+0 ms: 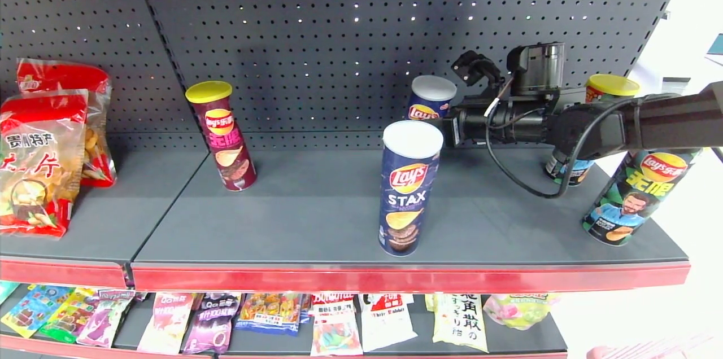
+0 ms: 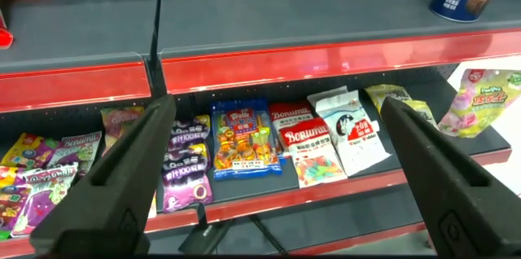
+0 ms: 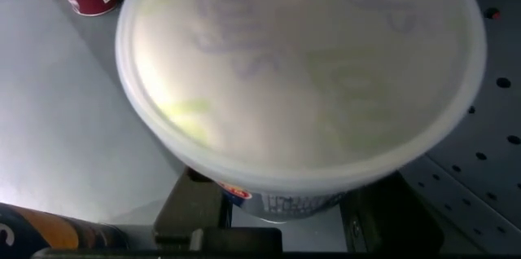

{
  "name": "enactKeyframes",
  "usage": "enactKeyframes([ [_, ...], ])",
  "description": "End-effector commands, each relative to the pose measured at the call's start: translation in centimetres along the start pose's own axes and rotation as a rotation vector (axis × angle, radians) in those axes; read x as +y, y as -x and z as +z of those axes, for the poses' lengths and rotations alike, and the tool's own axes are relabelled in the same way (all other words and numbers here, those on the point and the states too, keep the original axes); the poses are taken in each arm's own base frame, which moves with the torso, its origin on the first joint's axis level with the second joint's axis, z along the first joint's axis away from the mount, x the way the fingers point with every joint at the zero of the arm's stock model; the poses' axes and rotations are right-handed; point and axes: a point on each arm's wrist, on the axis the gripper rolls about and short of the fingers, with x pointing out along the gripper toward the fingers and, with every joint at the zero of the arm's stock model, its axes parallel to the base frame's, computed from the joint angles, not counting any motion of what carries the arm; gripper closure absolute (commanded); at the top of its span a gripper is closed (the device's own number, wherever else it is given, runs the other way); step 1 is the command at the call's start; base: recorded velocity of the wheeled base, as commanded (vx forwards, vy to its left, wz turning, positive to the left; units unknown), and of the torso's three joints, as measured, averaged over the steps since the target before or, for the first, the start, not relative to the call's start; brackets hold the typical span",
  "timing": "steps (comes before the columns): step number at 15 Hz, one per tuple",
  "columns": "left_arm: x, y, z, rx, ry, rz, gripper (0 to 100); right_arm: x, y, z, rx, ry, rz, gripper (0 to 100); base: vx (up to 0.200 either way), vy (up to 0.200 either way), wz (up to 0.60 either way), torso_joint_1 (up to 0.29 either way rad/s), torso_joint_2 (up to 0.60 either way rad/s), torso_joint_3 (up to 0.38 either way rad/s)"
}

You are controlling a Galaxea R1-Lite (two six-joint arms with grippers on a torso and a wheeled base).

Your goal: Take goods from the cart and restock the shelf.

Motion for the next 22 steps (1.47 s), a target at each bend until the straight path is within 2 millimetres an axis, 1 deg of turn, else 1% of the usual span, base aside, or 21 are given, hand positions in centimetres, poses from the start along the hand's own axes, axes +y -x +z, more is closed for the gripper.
enactKeyframes([
  [1,0.0,0.0,0.0,0.003,0.0,-0.001,0,0.1,0.0,0.0,0.001,0.001,0.003,100,0.0,0.0,0.0,0.0,0.0,0.0],
  [3,0.0,0.0,0.0,0.003,0.0,0.0,0,0.1,-0.1,0.0,0.003,0.0,0.003,100,0.0,0.0,0.0,0.0,0.0,0.0],
  [4,0.0,0.0,0.0,0.003,0.0,0.0,0,0.1,-0.1,-0.1,0.004,-0.001,0.003,0,0.0,0.0,0.0,0.0,0.0,0.0],
  [9,0.0,0.0,0.0,0.003,0.0,-0.001,0,0.1,0.0,0.2,-0.004,0.002,-0.006,0,0.0,0.0,0.0,0.0,0.0,0.0],
  [10,0.0,0.0,0.0,0.003,0.0,0.0,0,0.2,0.5,0.6,-0.011,0.005,-0.01,0,0.0,0.0,0.0,0.0,0.0,0.0],
  [12,0.0,0.0,0.0,0.003,0.002,-0.001,0,0.8,2.3,1.2,-0.012,0.0,-0.026,0,0.0,0.0,0.0,0.0,0.0,0.0],
  [13,0.0,0.0,0.0,0.003,0.002,-0.001,0,1.1,2.7,1.2,-0.011,0.0,-0.029,0,0.0,0.0,0.0,0.0,0.0,0.0],
  [14,0.0,0.0,0.0,0.003,0.002,-0.004,0,1.8,4.3,1.6,-0.008,-0.002,-0.048,0,0.0,0.0,0.0,0.0,0.0,0.0],
  [15,0.0,0.0,0.0,0.003,0.002,-0.006,0,2.0,4.8,1.5,-0.006,-0.005,-0.054,0,0.0,0.0,0.0,0.0,0.0,0.0],
  [16,0.0,0.0,0.1,0.001,0.002,-0.008,0,2.5,6.3,1.7,-0.005,-0.018,-0.079,0,0.0,0.0,0.0,0.0,0.0,0.0],
  [17,0.0,0.0,0.1,0.001,0.002,-0.009,0,2.7,7.3,1.9,-0.005,-0.025,-0.102,0,0.0,0.0,0.0,0.0,0.0,0.0],
  [19,0.0,0.0,0.0,0.003,0.002,-0.012,0,3.2,8.9,2.1,-0.007,-0.034,-0.137,0,0.0,0.0,0.0,0.0,0.0,0.0],
  [22,0.0,0.0,0.0,0.004,0.002,-0.014,0,4.4,11.6,2.6,-0.024,-0.049,-0.195,0,0.0,0.0,0.0,0.0,0.0,0.0],
])
